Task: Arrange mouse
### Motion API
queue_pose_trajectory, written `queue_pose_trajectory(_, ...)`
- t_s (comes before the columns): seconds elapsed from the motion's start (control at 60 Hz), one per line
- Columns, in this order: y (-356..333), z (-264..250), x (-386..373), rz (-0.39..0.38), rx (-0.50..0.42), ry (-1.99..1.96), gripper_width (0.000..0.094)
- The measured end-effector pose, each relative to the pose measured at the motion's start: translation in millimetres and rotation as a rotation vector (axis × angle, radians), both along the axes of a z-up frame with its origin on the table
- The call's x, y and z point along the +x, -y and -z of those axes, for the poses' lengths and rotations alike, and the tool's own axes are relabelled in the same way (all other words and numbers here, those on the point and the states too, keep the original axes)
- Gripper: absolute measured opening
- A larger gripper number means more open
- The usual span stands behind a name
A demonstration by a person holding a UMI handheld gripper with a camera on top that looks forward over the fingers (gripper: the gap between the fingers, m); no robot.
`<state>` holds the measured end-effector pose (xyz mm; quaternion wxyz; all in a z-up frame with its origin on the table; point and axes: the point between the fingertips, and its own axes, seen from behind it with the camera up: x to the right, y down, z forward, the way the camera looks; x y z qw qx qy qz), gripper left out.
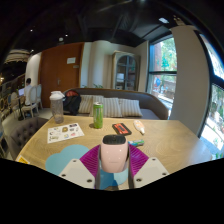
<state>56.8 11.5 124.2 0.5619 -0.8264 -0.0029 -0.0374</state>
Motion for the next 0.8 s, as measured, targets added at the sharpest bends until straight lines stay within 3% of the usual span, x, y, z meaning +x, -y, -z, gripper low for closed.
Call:
queue_pose_trajectory(0.083, -6, 21, -53, -0.07, -0.039, 0.01, 0.0378)
queue_pose_trajectory(0.25, -15, 76, -111, -0.112, -0.128, -0.008, 0.0378)
queue_pose_trajectory(0.433, -15, 137, -132, -0.104, -0.264, -0.038, 0.0429)
queue_pose_trajectory(0.467, -19, 133, -135, -0.098, -0.235, -0.041, 0.0435)
queue_pose_trajectory(0.633, -18, 135, -133, -0.09, -0.269, -0.092, 0.057)
queue_pose_trajectory(0.733, -16, 123, -124, -0.1, -0.228, -0.079, 0.0863)
queue_pose_trajectory(0.8, -11, 108, -123, -0.136, -0.181, -0.058, 0.084)
